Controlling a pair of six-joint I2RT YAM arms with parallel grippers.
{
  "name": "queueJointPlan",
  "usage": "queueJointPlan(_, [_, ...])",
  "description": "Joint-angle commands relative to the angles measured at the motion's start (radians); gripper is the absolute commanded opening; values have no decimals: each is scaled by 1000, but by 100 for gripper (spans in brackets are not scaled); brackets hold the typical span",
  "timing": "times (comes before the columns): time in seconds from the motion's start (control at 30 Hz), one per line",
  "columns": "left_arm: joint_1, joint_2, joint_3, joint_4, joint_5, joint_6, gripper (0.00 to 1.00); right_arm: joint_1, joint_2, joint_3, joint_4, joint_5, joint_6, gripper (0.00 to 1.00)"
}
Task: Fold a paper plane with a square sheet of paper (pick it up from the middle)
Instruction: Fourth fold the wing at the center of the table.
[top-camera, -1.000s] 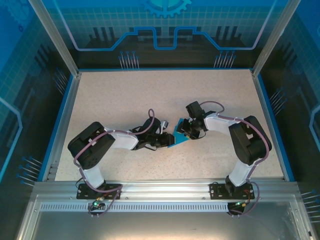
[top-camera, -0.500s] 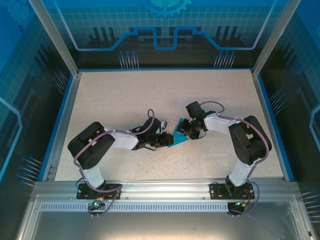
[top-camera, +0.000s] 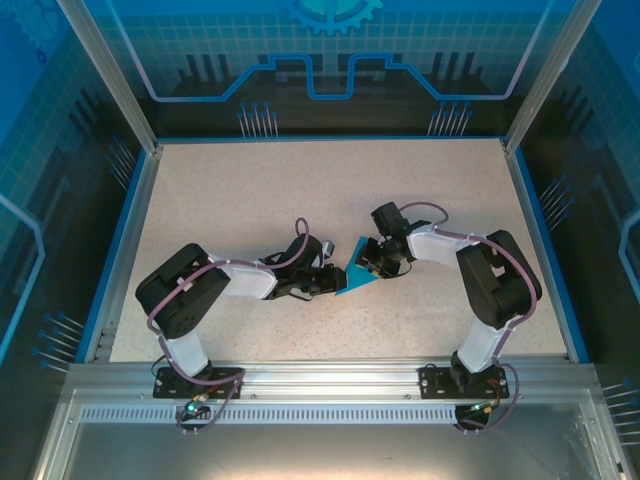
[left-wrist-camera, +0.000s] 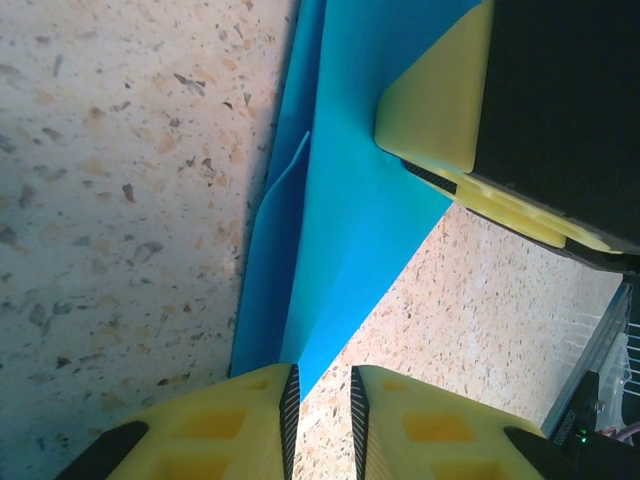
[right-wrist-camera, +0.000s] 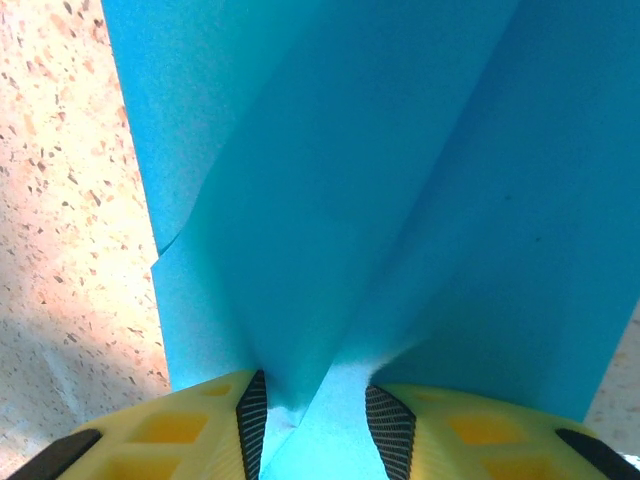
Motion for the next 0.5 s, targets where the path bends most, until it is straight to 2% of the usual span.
queueJointPlan(0.0, [-4, 7, 26, -37, -11, 28, 25, -7, 119, -76, -138, 177, -4, 39])
queueJointPlan(0.47, [-3, -15, 30, -41, -13, 26, 24, -7, 154, -37, -155, 185, 5, 41])
